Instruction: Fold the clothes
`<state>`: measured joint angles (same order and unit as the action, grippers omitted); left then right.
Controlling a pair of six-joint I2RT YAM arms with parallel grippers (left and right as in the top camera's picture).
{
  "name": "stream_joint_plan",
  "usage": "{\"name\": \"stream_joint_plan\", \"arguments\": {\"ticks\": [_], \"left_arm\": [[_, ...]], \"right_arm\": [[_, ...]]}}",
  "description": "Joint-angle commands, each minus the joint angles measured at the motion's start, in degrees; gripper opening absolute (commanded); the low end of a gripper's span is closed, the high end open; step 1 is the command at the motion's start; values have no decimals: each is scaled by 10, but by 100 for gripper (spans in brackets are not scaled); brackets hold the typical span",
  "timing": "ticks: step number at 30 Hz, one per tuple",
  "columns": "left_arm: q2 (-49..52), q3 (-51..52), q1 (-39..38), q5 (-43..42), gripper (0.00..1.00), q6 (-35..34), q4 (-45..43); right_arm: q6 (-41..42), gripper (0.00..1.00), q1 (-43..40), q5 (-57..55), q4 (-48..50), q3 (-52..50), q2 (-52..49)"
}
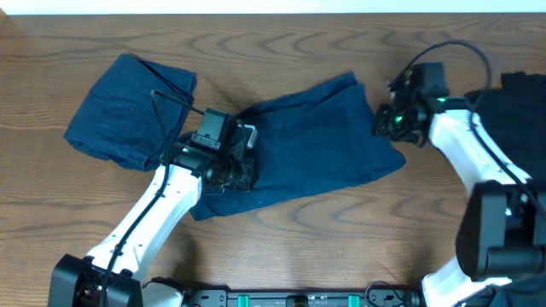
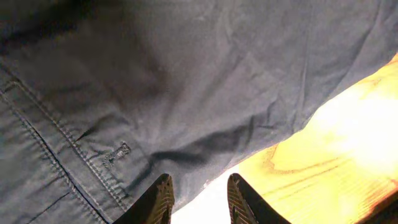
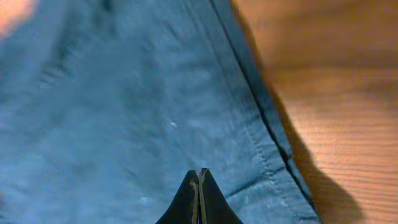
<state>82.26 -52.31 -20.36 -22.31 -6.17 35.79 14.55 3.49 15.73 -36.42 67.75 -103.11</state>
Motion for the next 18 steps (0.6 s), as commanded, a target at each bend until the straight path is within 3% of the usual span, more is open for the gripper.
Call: {"name": "stream_joint_plan", "arguments": {"ticks": [1, 6, 11, 14, 18], "left_arm": [[-4, -12, 2, 2, 31, -1, 6], [-4, -12, 2, 2, 32, -1, 15], [-4, -12, 2, 3, 32, -1, 24], [-4, -12, 2, 2, 32, -1, 27], [-4, -12, 2, 3, 36, -1, 30]], "right_arm": [[-8, 2, 9, -43, 3, -9, -45], [16, 1, 3, -46, 28, -9, -107], [99, 1, 4, -57, -50, -30, -123], [163, 1, 11, -59, -87, -87, -123], [222, 1, 28, -37, -58, -200, -116]]}}
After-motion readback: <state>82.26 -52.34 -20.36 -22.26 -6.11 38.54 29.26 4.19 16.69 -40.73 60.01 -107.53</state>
